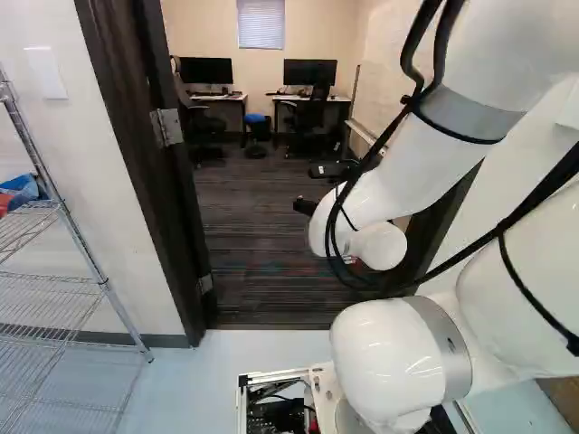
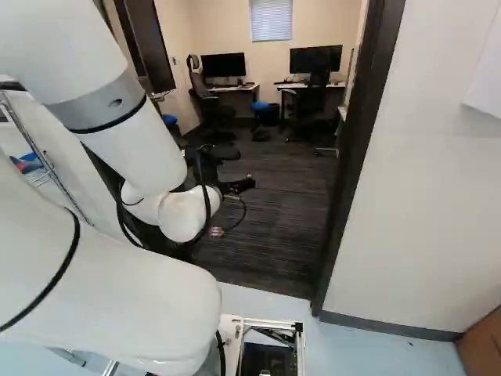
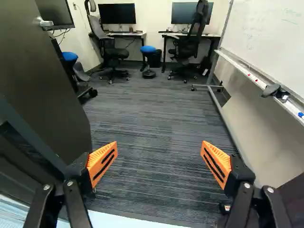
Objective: Open the door and move inside
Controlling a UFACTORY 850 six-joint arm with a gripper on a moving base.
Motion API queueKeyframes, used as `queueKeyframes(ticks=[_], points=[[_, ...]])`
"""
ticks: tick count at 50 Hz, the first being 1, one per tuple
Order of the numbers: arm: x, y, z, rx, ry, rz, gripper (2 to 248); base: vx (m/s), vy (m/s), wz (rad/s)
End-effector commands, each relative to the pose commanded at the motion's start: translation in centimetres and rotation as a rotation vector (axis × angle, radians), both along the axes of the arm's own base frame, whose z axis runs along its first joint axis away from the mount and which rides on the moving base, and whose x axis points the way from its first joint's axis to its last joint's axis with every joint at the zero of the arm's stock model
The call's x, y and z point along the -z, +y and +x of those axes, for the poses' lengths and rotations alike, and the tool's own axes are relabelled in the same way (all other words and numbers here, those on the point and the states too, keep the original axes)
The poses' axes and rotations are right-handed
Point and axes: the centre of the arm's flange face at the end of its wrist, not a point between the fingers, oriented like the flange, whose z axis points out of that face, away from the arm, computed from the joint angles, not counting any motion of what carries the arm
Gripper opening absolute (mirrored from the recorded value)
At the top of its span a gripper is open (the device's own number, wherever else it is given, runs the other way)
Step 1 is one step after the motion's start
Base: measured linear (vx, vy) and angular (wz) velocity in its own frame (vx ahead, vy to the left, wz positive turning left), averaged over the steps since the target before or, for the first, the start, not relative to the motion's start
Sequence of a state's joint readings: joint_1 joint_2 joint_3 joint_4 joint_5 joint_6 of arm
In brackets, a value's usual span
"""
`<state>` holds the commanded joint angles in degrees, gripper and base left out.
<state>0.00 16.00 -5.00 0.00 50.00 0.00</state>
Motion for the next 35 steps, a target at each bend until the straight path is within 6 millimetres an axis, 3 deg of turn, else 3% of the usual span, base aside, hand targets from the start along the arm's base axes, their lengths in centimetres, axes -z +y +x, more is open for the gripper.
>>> queueKeyframes(ticks=[35], points=[[0.0, 0.0, 0.0, 0.0, 0.0, 0.0, 247, 0.087, 0.003, -0.004]])
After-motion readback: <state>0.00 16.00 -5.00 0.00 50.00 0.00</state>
